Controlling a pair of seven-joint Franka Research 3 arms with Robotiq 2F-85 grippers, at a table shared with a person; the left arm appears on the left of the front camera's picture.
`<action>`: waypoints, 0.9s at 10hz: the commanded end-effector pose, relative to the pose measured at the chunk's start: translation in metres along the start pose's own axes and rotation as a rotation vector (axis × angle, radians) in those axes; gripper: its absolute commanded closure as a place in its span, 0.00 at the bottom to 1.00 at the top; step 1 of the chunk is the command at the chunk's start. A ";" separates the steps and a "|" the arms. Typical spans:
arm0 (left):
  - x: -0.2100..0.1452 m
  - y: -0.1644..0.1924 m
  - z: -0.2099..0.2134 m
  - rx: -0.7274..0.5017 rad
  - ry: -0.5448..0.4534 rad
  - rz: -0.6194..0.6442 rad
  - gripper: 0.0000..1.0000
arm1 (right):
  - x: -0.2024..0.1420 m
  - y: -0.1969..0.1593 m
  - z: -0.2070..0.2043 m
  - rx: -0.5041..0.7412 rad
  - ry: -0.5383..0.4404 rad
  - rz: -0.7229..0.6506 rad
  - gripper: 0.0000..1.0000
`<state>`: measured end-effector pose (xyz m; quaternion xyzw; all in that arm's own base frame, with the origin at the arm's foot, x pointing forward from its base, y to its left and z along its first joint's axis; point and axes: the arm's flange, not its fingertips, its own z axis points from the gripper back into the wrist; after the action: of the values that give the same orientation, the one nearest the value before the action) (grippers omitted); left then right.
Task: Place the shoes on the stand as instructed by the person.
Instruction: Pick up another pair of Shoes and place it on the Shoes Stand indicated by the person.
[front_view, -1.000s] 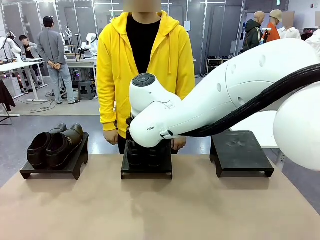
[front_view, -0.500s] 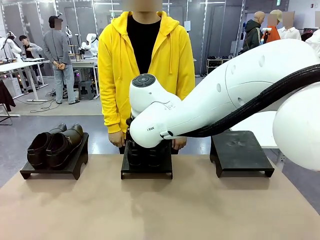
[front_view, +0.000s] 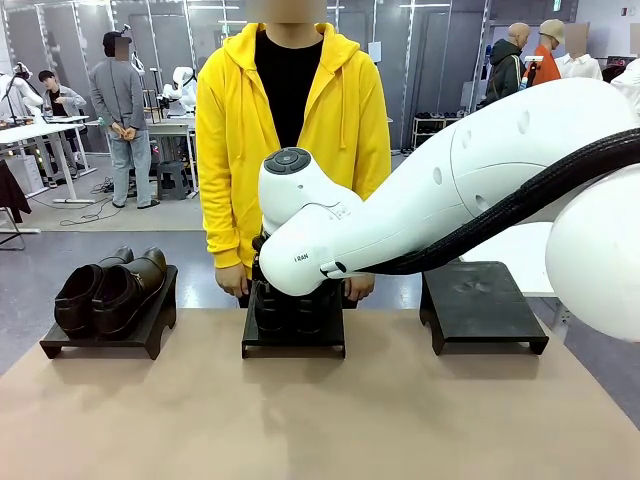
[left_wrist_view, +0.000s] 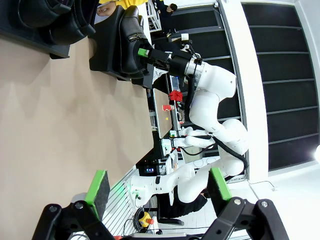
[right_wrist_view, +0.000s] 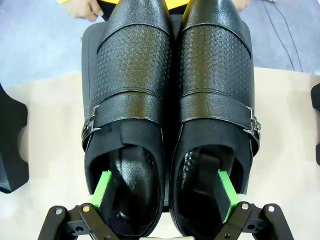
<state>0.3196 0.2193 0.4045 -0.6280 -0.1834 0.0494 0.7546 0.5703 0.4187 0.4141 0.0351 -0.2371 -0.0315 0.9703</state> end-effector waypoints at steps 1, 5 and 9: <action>-0.004 -0.002 0.000 -0.013 0.003 -0.010 0.00 | 0.000 0.000 0.000 0.000 0.000 0.000 0.00; -0.004 -0.002 0.000 -0.013 0.003 -0.010 0.00 | -0.005 -0.054 0.106 0.141 0.145 -0.056 0.00; -0.004 -0.002 0.000 -0.013 0.003 -0.010 0.00 | -0.004 -0.181 0.157 0.418 0.396 -0.180 0.00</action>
<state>0.3197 0.2192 0.4043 -0.6281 -0.1831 0.0496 0.7546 0.4920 0.2777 0.5458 0.2324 -0.0872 -0.0521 0.9673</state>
